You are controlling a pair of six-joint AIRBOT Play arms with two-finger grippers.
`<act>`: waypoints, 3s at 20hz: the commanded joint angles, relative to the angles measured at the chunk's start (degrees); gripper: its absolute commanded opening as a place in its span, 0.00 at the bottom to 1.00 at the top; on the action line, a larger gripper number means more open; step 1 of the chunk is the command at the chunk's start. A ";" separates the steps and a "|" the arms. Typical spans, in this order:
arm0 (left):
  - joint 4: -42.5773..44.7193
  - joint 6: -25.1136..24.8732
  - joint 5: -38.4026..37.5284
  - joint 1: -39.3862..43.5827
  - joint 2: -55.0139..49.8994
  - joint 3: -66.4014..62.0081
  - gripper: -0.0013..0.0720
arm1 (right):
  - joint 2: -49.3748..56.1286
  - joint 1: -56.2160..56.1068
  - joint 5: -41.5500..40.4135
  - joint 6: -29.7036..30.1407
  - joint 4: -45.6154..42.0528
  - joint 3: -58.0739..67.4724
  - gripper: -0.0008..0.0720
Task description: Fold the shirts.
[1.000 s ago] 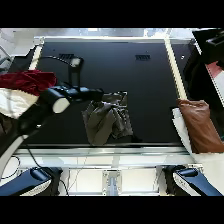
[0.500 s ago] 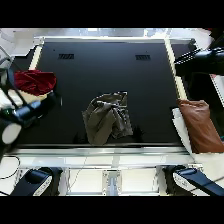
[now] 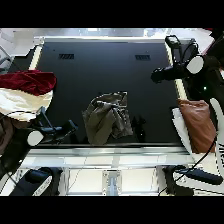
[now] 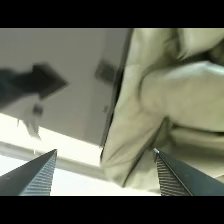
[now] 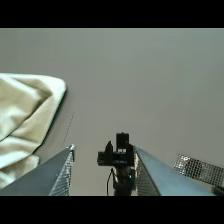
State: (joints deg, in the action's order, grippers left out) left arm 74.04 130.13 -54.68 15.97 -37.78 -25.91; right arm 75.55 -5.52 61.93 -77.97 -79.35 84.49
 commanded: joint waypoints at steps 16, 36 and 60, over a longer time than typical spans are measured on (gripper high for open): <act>-23.58 -19.19 8.20 2.75 -21.92 0.79 0.80 | -5.20 8.70 1.99 -0.55 2.67 -0.09 0.59; -34.86 -27.71 18.56 6.29 -16.22 0.66 0.03 | 8.09 7.58 -0.87 4.74 26.47 -16.81 0.59; -33.42 -27.69 19.58 6.32 -12.20 0.66 0.03 | 28.15 -0.63 -10.27 17.38 48.85 -11.74 0.57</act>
State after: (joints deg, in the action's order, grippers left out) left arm 40.21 102.43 -35.11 22.28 -50.02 -25.19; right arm 103.53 -7.51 49.04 -60.07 -30.17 71.48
